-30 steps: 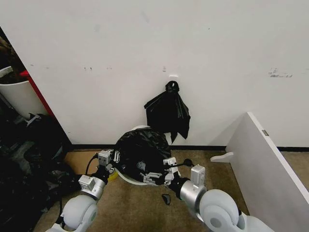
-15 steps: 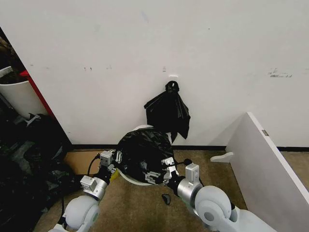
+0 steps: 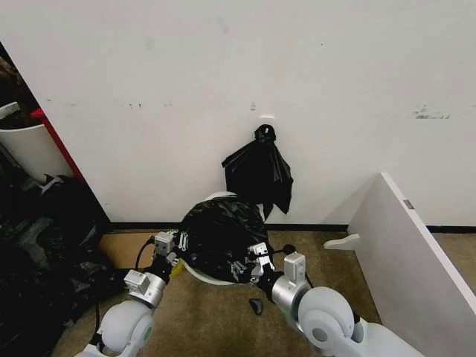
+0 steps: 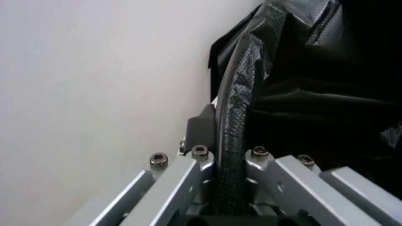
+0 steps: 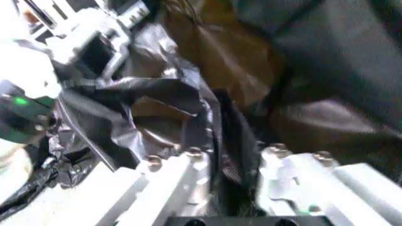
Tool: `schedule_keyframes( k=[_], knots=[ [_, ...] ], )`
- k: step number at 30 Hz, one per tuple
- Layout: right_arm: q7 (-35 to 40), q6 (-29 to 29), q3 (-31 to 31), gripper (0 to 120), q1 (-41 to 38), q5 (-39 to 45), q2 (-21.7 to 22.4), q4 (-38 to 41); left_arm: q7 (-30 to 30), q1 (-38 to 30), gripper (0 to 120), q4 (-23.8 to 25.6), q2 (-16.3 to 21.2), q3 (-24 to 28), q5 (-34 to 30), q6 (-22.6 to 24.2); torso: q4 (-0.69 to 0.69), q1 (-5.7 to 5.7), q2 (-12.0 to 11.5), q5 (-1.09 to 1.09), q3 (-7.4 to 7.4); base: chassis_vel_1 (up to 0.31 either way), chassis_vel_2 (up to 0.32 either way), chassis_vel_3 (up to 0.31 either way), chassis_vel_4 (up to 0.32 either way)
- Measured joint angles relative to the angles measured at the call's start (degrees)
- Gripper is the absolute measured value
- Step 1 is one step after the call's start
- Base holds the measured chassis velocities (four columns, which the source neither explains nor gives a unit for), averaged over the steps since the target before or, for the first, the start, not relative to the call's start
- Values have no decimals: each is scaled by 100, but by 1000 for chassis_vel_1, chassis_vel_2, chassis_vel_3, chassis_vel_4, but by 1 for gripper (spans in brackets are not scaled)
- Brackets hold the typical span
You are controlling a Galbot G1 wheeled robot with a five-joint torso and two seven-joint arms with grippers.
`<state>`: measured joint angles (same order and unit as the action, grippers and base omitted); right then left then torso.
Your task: Place the garbage bag over the trash bin.
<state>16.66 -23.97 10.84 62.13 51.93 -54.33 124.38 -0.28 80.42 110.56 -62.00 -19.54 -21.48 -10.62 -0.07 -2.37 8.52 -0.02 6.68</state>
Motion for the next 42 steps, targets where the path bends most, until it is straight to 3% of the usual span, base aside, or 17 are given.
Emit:
schedule_keyframes(
  k=[5,9,13,20,26,34,42],
  knots=[
    [-727,479,102,0,211,-1356,134,87,-230,-71,1,-19,-63,16,-572,143,0,0,0,0,0,0,0,0,0],
    [-933,603,157,0,311,-1716,199,147,-296,-102,1,-20,-68,19,-742,202,-1,0,0,0,0,0,0,0,0],
    [-1501,1304,225,0,581,-2852,353,-9,-592,-210,1,60,-83,26,-1233,477,-1,0,0,0,0,0,0,0,0],
    [-2053,2205,237,0,839,-3813,481,-408,-1085,-372,1,247,-69,10,-2017,939,0,0,1,1,0,0,0,0,0],
    [-2217,2632,280,0,872,-4357,421,-832,-1535,-464,1,403,-72,-7,-2633,1307,0,0,1,0,0,0,0,0,0],
    [-2180,2749,431,0,507,-4554,151,-1429,-1983,-392,1,767,-133,-35,-3401,1793,1,0,1,0,0,0,0,0,0],
    [-1903,2661,594,0,327,-4898,-221,-1898,-1956,-243,1,968,-202,-74,-3682,2049,0,0,1,0,0,0,0,0,0]
  ],
)
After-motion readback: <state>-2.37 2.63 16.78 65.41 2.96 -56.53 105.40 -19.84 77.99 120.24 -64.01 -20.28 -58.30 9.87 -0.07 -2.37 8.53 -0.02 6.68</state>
